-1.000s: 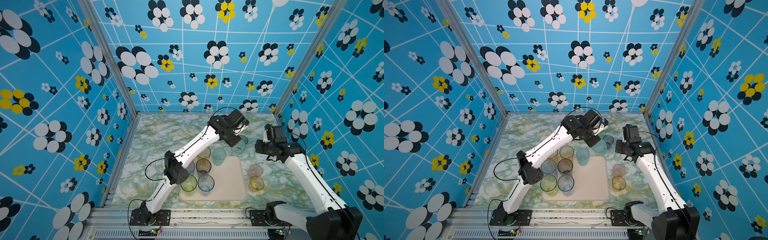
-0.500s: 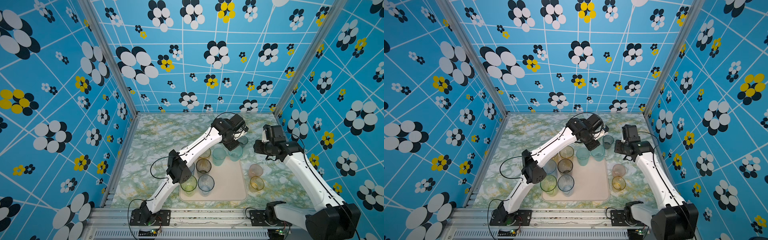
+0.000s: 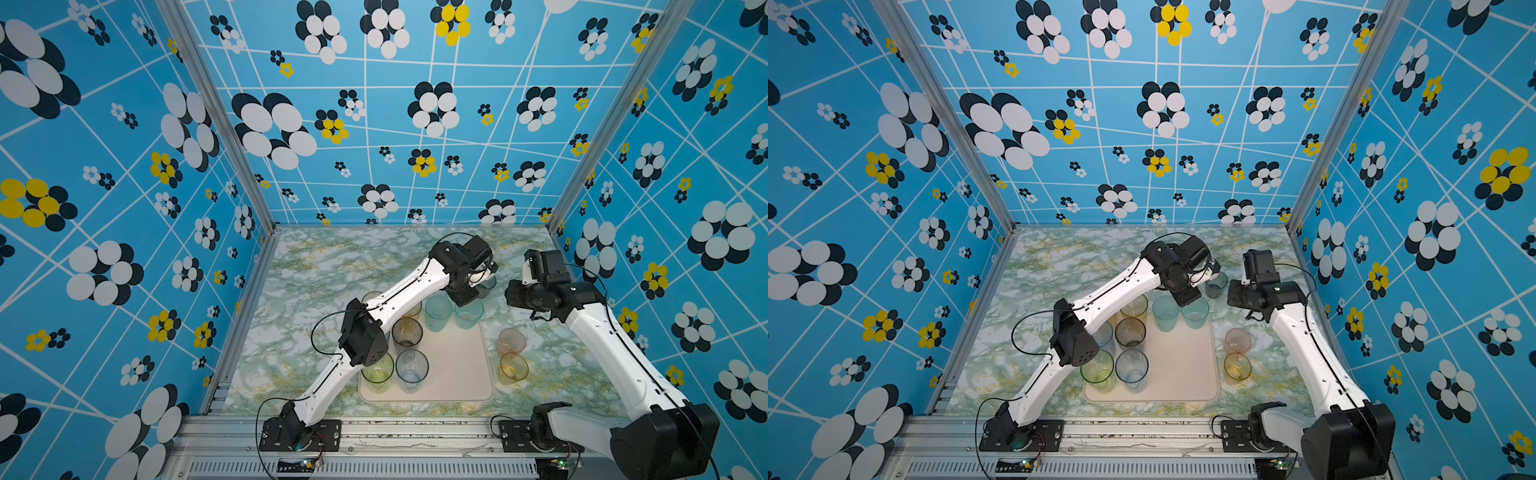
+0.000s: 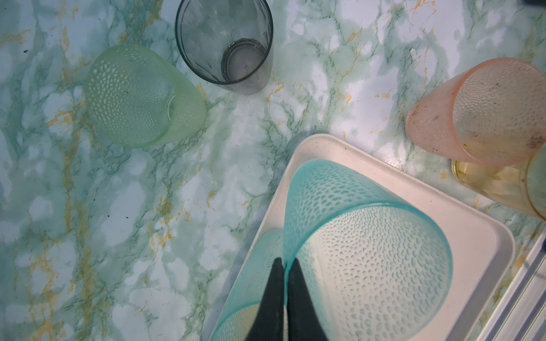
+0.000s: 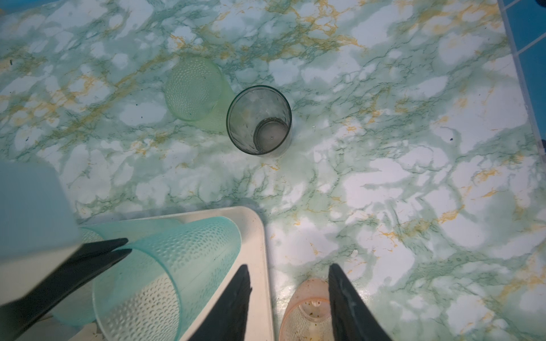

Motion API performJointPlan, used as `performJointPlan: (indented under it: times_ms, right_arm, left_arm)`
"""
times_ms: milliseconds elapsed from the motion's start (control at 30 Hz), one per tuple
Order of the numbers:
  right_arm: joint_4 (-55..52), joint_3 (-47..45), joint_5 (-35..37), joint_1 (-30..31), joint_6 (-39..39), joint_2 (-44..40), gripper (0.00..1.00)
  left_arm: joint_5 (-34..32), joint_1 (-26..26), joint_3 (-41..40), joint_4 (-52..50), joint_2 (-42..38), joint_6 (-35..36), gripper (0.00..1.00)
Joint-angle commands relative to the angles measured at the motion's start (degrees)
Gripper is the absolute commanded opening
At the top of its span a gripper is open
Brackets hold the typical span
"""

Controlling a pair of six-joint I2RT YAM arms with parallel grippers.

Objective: Place the glasses into the tray
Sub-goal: Place the glass on the tray.

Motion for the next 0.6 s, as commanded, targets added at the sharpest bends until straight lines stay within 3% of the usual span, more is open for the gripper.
performJointPlan:
  times_ms: [0,433,567]
  right_arm:
    - [0.2,0.1,-1.1,-0.3,0.3,0.6,0.46]
    - [0.8,-0.4,-1.8,-0.3,0.1,1.4,0.46]
    - [0.9,-0.5,-2.0,-0.3,0.0,1.3,0.46]
  left_arm:
    - [-0.4,-0.5,0.9,0.5,2.0,1.7,0.0]
    - [-0.8,-0.7,1.5,0.4,3.7,2.7,0.0]
    - [-1.1,-0.7,1.5,1.3,3.7,2.5,0.08]
